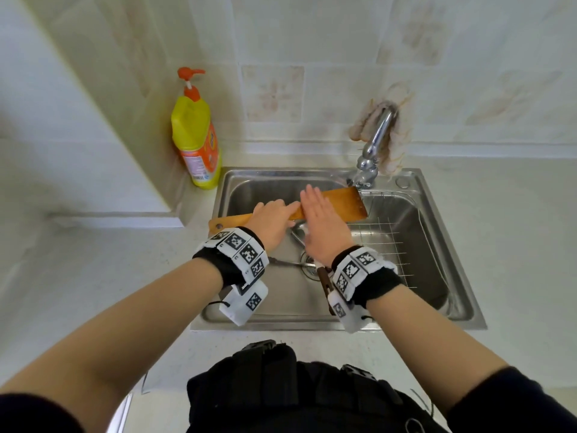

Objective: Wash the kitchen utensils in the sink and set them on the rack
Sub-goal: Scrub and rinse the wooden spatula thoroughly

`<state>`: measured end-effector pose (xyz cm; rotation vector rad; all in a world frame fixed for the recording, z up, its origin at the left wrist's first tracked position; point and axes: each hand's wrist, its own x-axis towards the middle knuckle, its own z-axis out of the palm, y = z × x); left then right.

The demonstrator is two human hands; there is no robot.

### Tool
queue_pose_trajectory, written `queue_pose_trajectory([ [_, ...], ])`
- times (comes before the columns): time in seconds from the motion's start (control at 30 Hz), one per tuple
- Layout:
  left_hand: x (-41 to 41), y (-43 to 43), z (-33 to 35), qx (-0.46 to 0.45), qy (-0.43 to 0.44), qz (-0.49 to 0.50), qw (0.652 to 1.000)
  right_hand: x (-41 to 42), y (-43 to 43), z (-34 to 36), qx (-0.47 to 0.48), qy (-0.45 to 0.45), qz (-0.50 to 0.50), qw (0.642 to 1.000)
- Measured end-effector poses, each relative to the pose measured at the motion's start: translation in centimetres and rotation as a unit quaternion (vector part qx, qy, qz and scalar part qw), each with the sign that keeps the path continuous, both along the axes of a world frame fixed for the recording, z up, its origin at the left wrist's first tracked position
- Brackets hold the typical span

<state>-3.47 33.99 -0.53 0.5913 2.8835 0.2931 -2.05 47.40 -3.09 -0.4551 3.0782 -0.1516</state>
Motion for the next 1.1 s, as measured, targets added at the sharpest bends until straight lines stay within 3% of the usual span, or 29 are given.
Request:
queue_pose_trajectory([
  [0.1, -0.1, -0.4, -0.1, 0.000, 0.011, -0.010, 1.000, -0.5, 1.8, 0.2, 0.005, 0.014, -0.126, 0.992],
  [0.27, -0.4, 0.1, 0.0, -0.014, 0.034, -0.011, 0.999, 1.0, 0.8, -0.5, 0.014, 0.034, 0.008, 0.999],
  [0.4, -0.4, -0.5, 0.0, 0.001, 0.030, -0.008, 1.000, 0.8, 2.5, 0.2, -0.010, 0.038, -0.129, 0.991],
  [0.5, 0.0, -0.4, 0.1, -0.014, 0.031, -0.016, 0.999, 1.9, 0.2, -0.7, -0.001, 0.040, 0.005, 0.999],
  [0.53, 0.0, -0.3, 0.2, -0.007, 0.028, -0.016, 0.999, 1.3, 0.4, -0.6, -0.004, 0.040, 0.009, 0.999],
  [0.67, 0.3, -0.1, 0.2, 0.001, 0.004, -0.026, 1.000, 1.0, 2.5, -0.4, -0.001, 0.031, -0.159, 0.987],
  [0.8, 0.8, 0.0, 0.2, -0.016, -0.022, -0.030, 0.999, 2.8, 0.9, -1.2, -0.001, 0.015, 0.009, 1.000],
  [0.93, -0.1, 0.5, 0.7, 0.019, -0.027, -0.021, 0.999, 0.9, 4.0, 0.4, -0.016, 0.030, -0.145, 0.989],
  [1.1, 0.5, 0.1, 0.4, -0.003, -0.021, -0.019, 1.000, 2.7, 0.6, -1.1, -0.019, 0.036, 0.002, 0.999],
])
